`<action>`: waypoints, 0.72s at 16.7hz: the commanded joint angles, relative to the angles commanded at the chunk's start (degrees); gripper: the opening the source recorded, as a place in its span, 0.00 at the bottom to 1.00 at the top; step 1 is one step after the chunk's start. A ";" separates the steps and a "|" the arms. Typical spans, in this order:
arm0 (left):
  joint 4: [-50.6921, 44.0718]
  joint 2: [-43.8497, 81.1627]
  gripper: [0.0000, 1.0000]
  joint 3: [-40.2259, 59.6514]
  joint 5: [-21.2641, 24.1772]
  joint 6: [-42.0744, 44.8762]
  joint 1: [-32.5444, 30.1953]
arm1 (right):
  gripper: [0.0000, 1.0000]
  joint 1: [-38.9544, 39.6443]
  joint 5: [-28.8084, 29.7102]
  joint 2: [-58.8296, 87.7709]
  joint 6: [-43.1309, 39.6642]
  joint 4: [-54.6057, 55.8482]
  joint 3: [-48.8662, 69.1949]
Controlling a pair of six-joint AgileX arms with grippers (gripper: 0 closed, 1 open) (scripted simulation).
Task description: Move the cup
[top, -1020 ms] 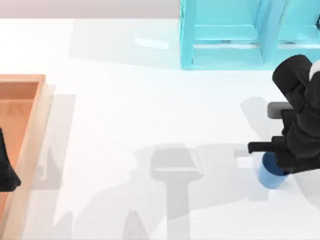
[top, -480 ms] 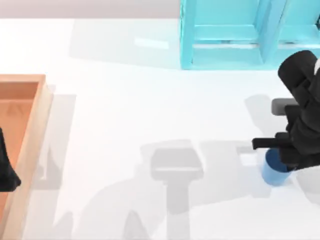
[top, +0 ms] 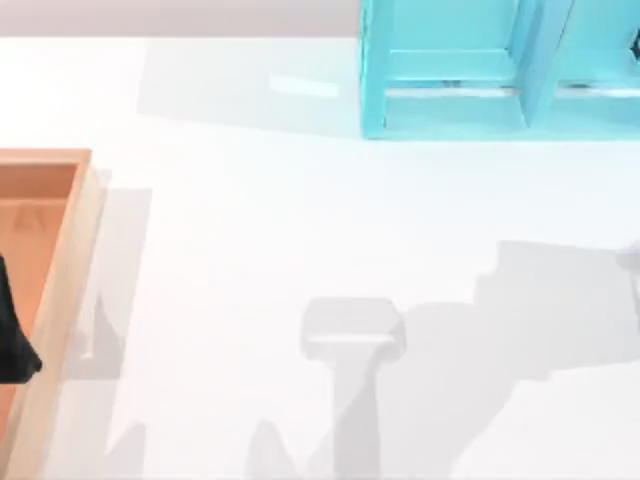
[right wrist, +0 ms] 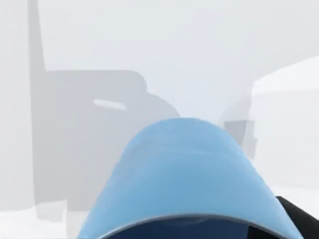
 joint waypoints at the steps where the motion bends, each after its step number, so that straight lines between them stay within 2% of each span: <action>1: 0.00 0.00 1.00 0.00 0.00 0.00 0.00 | 0.00 -4.68 0.08 0.32 -4.67 -1.47 1.54; 4: 0.00 0.00 1.00 0.00 0.00 0.00 0.00 | 0.00 -16.47 0.10 0.28 -16.50 -4.86 5.56; 6: 0.00 0.00 1.00 0.00 0.00 0.00 0.00 | 0.00 -21.50 -0.08 -0.22 -21.53 -6.21 7.57; 8: 0.00 0.00 1.00 0.00 0.00 0.00 0.00 | 0.00 -24.10 -0.27 -0.82 -24.13 -6.80 8.59; 12: 0.00 0.00 1.00 0.00 0.00 0.00 0.00 | 0.00 -24.49 -0.31 -0.96 -24.51 -6.85 8.71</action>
